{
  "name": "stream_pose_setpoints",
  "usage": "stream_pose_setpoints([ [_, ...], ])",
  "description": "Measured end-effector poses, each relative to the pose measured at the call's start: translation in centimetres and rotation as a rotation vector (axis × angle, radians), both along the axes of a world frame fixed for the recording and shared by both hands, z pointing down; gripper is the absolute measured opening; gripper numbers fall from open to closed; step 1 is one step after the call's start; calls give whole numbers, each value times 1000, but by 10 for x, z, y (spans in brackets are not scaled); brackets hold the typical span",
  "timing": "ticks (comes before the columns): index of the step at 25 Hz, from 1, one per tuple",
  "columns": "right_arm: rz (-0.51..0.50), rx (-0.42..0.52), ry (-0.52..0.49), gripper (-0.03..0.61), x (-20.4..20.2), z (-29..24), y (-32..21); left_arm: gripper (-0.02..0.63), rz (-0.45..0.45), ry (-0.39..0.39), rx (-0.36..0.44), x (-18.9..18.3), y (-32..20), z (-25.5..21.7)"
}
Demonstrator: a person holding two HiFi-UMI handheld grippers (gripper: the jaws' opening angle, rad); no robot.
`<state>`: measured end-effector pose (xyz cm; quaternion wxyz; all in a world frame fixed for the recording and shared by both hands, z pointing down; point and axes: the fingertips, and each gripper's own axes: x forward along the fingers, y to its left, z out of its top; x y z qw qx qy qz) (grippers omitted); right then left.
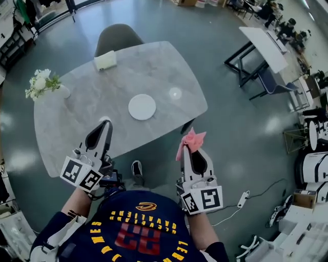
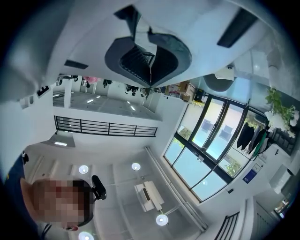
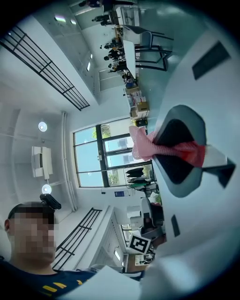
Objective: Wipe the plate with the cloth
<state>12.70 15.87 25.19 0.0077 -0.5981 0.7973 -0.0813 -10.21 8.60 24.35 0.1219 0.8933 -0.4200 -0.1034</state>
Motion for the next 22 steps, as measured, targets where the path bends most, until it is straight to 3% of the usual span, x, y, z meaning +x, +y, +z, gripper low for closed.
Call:
stream_pose_setpoints([
  [4, -3, -55, 7, 46, -4, 13, -31, 8, 27, -27, -94, 0, -42, 36],
  [10, -78, -120, 7, 46, -3, 40, -84, 8, 68, -45, -333, 10, -93, 108],
  [15, -183, -167, -34, 46, -8, 76, -135, 11, 53, -6, -545, 13, -129, 168],
  [22, -299, -317, -69, 46, -4, 145, -208, 43, 12, -76, -781, 27, -166, 247],
])
